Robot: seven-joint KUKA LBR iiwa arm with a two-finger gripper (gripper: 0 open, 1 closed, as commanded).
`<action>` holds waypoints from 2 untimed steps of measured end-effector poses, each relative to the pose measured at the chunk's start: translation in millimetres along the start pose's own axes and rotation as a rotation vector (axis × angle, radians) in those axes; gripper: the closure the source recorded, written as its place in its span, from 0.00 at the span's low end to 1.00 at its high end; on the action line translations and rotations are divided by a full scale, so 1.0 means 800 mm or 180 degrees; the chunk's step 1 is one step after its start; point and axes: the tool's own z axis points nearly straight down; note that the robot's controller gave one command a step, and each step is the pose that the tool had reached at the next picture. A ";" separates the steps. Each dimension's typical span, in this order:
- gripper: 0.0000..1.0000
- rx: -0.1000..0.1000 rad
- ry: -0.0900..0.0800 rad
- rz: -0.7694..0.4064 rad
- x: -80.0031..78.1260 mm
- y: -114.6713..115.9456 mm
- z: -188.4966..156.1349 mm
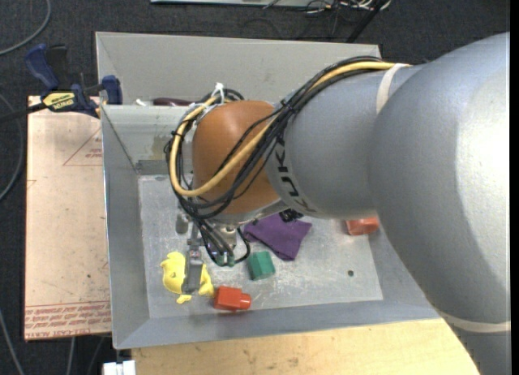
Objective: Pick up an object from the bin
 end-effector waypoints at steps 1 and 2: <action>0.00 0.0001 0.0002 0.0502 0.004 -0.010 0.052; 1.00 -0.0006 0.0000 0.0593 0.024 0.003 0.077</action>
Offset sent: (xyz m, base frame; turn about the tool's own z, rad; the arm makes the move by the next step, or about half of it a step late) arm -0.0194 0.0031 -0.0628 0.1868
